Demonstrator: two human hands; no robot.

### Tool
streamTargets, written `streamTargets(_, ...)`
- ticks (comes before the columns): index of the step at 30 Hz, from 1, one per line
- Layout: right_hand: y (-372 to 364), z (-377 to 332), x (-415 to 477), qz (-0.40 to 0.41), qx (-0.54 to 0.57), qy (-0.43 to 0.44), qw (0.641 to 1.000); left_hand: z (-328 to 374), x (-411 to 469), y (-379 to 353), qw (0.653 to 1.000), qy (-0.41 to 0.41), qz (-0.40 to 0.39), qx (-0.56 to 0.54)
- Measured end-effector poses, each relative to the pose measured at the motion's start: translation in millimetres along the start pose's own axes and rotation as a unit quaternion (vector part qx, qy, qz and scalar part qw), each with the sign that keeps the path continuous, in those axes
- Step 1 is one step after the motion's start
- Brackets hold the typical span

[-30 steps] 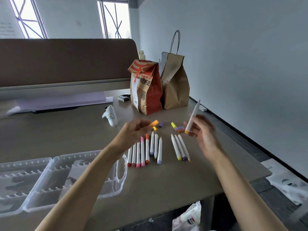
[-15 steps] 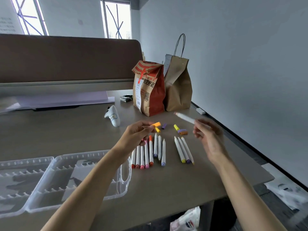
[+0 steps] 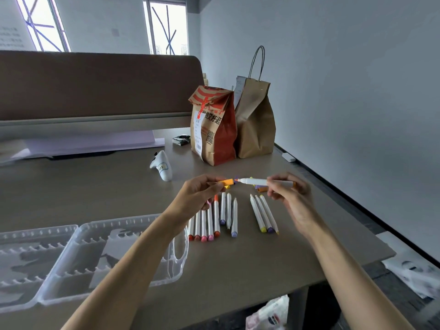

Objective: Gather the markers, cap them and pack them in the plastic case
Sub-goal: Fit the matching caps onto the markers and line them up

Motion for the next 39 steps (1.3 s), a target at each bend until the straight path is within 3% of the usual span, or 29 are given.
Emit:
streamTargets(24,-3,1,-1,-0.019,-0.018,-0.008,1.000,4,-7,-3,0.999,0.002,-0.013,0.045)
streamTargets(34,-2,0,0,-0.024,-0.008,0.007,1.000,6,-10,-5,1.000,0.018,-0.022,0.004)
streamTargets(39,-4,2,-1,-0.039,-0.015,0.005,0.999,8,-12,-5,0.996,-0.002,-0.033,0.079)
Point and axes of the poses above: each hand's wrist, its own x-axis towards the middle knuckle, its own y-axis out of the back of the hand, z = x × y, the point moved 7 cm from there along x, towards the middle knuckle, and after that the axes turned 8 degrees about y, right-handed, at the moved point
